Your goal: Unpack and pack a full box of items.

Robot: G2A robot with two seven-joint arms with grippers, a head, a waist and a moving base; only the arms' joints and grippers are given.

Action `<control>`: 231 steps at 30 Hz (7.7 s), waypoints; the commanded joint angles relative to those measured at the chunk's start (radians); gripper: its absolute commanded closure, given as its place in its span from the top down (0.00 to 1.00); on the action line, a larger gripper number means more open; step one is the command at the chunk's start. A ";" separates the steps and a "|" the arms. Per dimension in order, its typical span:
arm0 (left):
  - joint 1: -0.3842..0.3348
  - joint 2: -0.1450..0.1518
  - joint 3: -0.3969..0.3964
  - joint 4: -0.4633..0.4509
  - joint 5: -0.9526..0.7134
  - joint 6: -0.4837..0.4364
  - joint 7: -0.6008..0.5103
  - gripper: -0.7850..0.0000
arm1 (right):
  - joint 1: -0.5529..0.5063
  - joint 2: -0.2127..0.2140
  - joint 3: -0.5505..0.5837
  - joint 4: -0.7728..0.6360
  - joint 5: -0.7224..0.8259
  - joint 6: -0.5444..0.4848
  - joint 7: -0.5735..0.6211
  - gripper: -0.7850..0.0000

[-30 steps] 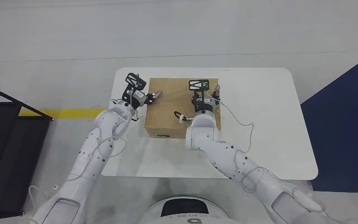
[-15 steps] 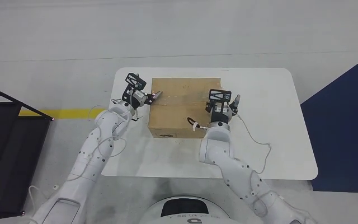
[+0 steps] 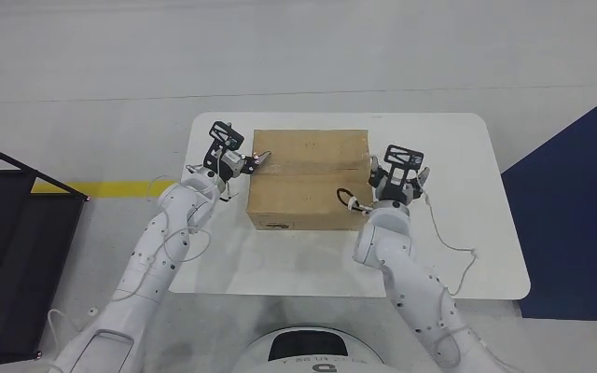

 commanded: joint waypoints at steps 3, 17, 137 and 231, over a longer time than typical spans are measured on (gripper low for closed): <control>0.000 0.000 0.000 0.000 0.000 0.000 0.000 1.00 | -0.048 0.002 0.105 -0.019 0.106 -0.013 -0.039 1.00; 0.000 0.000 0.000 0.000 0.000 0.000 0.000 1.00 | -0.187 0.007 0.313 -0.137 0.481 -0.358 -0.100 1.00; 0.000 0.000 0.000 0.000 0.000 0.000 0.000 1.00 | -0.002 0.073 0.400 -0.007 1.262 -0.725 0.217 0.00; 0.042 0.028 -0.209 0.004 -0.161 0.016 0.035 1.00 | -0.137 0.054 0.461 0.187 1.543 -1.120 -0.186 0.42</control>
